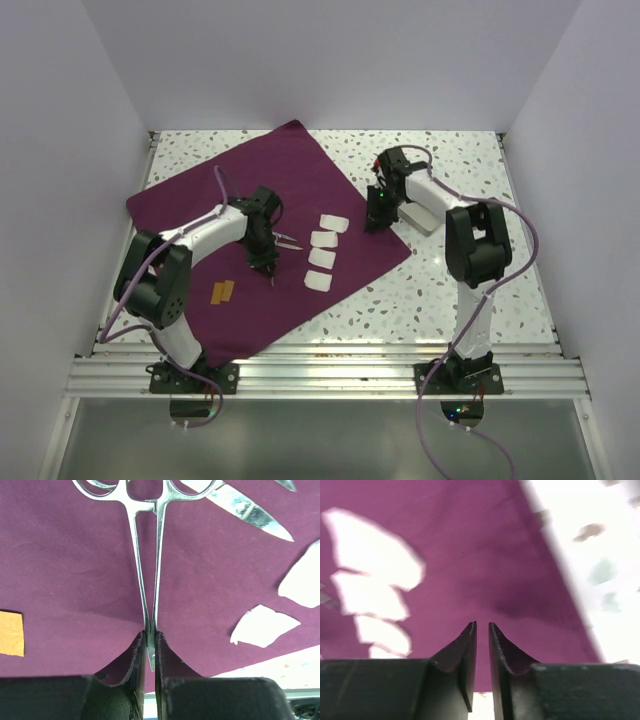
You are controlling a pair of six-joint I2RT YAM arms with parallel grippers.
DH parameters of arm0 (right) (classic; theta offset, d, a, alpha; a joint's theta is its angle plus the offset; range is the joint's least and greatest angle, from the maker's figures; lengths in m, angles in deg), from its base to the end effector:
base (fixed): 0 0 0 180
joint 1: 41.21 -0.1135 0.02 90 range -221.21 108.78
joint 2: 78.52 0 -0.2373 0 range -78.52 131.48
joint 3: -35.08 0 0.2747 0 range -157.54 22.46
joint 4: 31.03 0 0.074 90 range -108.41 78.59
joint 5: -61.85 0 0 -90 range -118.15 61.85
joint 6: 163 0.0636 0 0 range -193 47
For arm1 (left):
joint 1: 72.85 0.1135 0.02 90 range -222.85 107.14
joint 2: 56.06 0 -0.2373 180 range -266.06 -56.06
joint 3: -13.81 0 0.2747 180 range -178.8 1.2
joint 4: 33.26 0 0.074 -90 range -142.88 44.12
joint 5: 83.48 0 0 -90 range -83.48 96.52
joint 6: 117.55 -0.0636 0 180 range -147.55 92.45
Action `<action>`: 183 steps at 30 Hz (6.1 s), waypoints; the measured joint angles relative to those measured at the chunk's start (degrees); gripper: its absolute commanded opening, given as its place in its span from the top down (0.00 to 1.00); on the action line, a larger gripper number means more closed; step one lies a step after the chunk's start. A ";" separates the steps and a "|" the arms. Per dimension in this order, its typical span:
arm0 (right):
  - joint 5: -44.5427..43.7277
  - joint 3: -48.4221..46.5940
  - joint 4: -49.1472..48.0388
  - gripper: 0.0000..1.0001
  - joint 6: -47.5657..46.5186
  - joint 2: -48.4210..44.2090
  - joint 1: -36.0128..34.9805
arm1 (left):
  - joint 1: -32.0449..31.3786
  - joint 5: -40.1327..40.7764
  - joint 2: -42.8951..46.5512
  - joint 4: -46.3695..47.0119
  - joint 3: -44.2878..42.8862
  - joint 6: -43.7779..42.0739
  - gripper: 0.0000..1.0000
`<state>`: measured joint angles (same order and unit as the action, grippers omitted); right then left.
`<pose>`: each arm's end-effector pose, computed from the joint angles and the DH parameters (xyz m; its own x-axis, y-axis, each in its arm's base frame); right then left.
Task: Prepare the surgical pack
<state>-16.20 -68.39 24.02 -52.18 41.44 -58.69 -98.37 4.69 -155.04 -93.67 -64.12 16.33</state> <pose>0.4205 0.1462 0.1119 -0.9723 0.0584 -0.2262 -0.0116 0.9551 0.2961 0.3004 -0.1457 0.1132 -0.9447 -0.3167 -0.0851 -0.3051 0.9440 -0.1257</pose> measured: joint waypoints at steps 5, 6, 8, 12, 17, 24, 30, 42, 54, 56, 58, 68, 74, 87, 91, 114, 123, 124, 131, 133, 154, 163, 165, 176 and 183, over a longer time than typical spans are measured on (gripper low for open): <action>6.86 0.70 -1.29 0.62 3.78 -4.92 -3.96 | 0.00 -0.98 1.86 0.90 0.59 -0.81 1.00; 8.57 1.20 -2.40 0.60 4.79 -5.79 -5.33 | 0.00 -1.38 2.40 1.11 0.87 -1.07 1.00; 12.15 2.56 -5.77 0.54 7.54 -6.99 -8.04 | 0.00 -2.34 3.54 1.68 1.53 -1.53 1.00; 19.76 5.60 -14.67 0.50 14.34 -6.95 -13.46 | 0.00 -4.52 5.60 3.23 3.32 -1.77 1.00; 24.46 5.73 -21.46 0.48 19.45 -3.91 -17.27 | 0.00 -6.80 8.35 4.63 5.38 -2.60 1.00; 26.67 5.68 -25.86 0.48 23.04 -0.52 -19.69 | 0.00 -9.51 12.28 7.13 8.44 -2.56 1.00; 26.86 5.42 -27.26 0.49 24.46 1.60 -21.86 | 0.00 -10.86 13.88 8.11 10.21 -2.54 1.00; 28.83 2.97 -26.95 1.00 25.57 4.52 -23.85 | -0.07 -13.31 15.26 10.95 11.06 -2.49 1.00; 10.47 -6.93 -6.67 1.00 5.84 4.15 -19.39 | 0.00 -13.38 16.31 14.62 10.23 -3.76 0.34; 0.31 -9.46 -1.60 1.00 -0.24 3.63 -17.05 | 0.00 -12.74 16.72 15.41 10.14 -4.50 0.34; -9.73 -11.58 1.92 1.00 -5.84 2.80 -14.43 | 0.00 -12.37 16.83 16.13 10.21 -5.14 0.34; -40.92 -17.59 4.50 1.00 -25.64 3.58 0.09 | 3.58 -12.24 15.47 18.34 13.73 -8.57 0.35; -44.24 -17.57 2.75 1.00 -31.36 7.98 -1.68 | 4.48 -13.07 14.56 19.41 13.75 -9.22 0.35; -45.92 -13.90 -1.03 0.91 -35.89 11.06 -1.97 | 8.26 -15.58 9.44 19.80 10.49 -6.34 0.35; -45.79 -14.03 -1.27 0.80 -35.69 12.92 -1.73 | 8.28 -15.96 9.09 18.99 9.18 -4.74 0.34; -25.57 -16.31 12.31 0.40 -12.94 -6.45 -3.54 | 8.00 -1.42 -9.92 -1.31 -16.37 11.13 0.44; -2.47 -10.75 5.97 0.41 -7.91 -9.90 -9.60 | 7.21 3.02 -11.98 -8.15 -19.37 15.69 0.45; -1.57 -10.69 6.01 0.41 -7.76 -9.18 -9.92 | 7.10 3.37 -12.33 -9.01 -19.54 16.76 0.45; 1.07 -3.04 4.31 0.42 -7.78 -11.61 -9.84 | 6.93 5.09 -15.78 -11.50 -22.10 20.76 0.49; 1.11 0.37 4.13 0.43 -7.80 -13.33 -9.84 | 6.86 5.31 -16.72 -11.82 -23.02 21.64 0.50; 1.03 8.61 2.08 0.44 -9.57 -18.16 -9.79 | 7.02 5.86 -24.00 -14.10 -29.35 24.48 0.60; 1.03 8.92 1.66 0.44 -9.97 -18.16 -9.79 | 7.13 5.68 -24.83 -14.12 -29.88 24.59 0.58; 1.03 8.92 1.64 0.44 -9.99 -18.16 -9.79 | 7.13 5.68 -24.92 -14.36 -29.99 24.65 0.56; 1.03 9.29 1.27 0.45 -10.23 -18.16 -9.79 | 7.13 5.68 -25.03 -14.51 -30.01 26.43 0.66; 1.03 9.88 1.18 0.45 -10.38 -18.16 -9.79 | 7.13 5.11 -25.03 -13.18 -29.70 27.04 0.84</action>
<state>-15.17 -58.51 25.20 -62.56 23.28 -68.48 -91.25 9.81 -180.07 -106.85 -93.83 43.37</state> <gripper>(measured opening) 0.551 0.210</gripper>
